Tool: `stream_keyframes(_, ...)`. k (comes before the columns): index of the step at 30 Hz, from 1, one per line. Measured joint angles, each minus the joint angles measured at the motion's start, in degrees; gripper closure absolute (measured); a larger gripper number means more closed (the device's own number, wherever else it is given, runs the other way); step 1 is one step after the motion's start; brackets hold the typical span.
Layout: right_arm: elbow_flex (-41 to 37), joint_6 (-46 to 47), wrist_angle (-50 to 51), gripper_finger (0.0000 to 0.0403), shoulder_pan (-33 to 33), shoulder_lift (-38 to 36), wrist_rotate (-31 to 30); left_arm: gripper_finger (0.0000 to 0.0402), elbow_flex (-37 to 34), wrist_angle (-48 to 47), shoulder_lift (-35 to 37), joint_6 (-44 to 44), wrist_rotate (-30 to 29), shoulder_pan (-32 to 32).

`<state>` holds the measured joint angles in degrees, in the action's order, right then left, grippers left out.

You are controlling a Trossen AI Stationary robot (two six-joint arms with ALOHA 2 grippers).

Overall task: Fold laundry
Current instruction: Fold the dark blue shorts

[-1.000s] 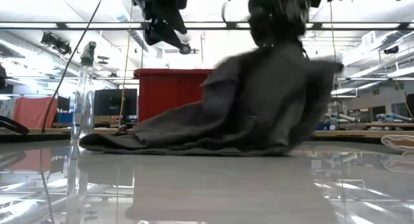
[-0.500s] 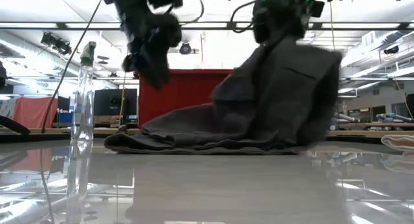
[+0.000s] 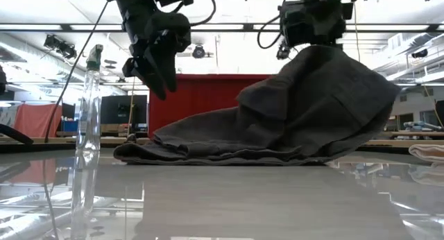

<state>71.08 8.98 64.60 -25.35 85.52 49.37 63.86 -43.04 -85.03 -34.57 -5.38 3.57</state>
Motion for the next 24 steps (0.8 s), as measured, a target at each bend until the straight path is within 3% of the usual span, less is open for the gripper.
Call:
stream_keyframes(3, 1.18, 5.06, -5.57, 0.0215, -1.32, 0.0, -10.26, 0.0187, 0.0, 0.94, 0.0, 3.04, -0.49, 2.98)
stream_keyframes(8, 5.49, 10.83, -2.16, 0.0215, -3.51, 0.02, -38.34, 0.021, 0.0, 2.91, 0.3, 4.59, 4.78, 9.07)
stream_keyframes(10, 7.04, 9.54, 2.5, 0.0215, -3.19, 0.02, -50.6, 0.0218, 0.03, 3.18, 0.48, 6.26, 5.3, 10.72)
stream_keyframes(12, 7.42, 6.64, 0.94, 0.0215, -2.51, -0.04, -59.34, 0.0225, 0.04, 3.25, 0.48, 8.75, 5.4, 12.77)
stream_keyframes(14, 7.42, 1.49, -5.86, 0.0215, -3.02, 0.14, -60.52, 0.0229, 0.04, 4.48, 0.48, 12.05, 5.61, 15.35)
stream_keyframes(18, 7.53, 0.5, -20.12, 0.0218, -6.68, 1.85, -53.42, 0.0238, 0.04, 10.13, 0.42, 18.92, 6.21, 22.65)
stream_keyframes(21, 7.5, 3.03, -22.98, 0.0223, -9.45, 3.66, -49.98, 0.0251, 0.04, 14.95, 0.42, 22.43, 7.54, 29.48)
stream_keyframes(24, 7.5, 2.51, -25.18, 0.0231, -11.82, 5.02, -52.4, 0.0265, 0.04, 21.39, -0.29, 25.85, 7.41, 36.08)
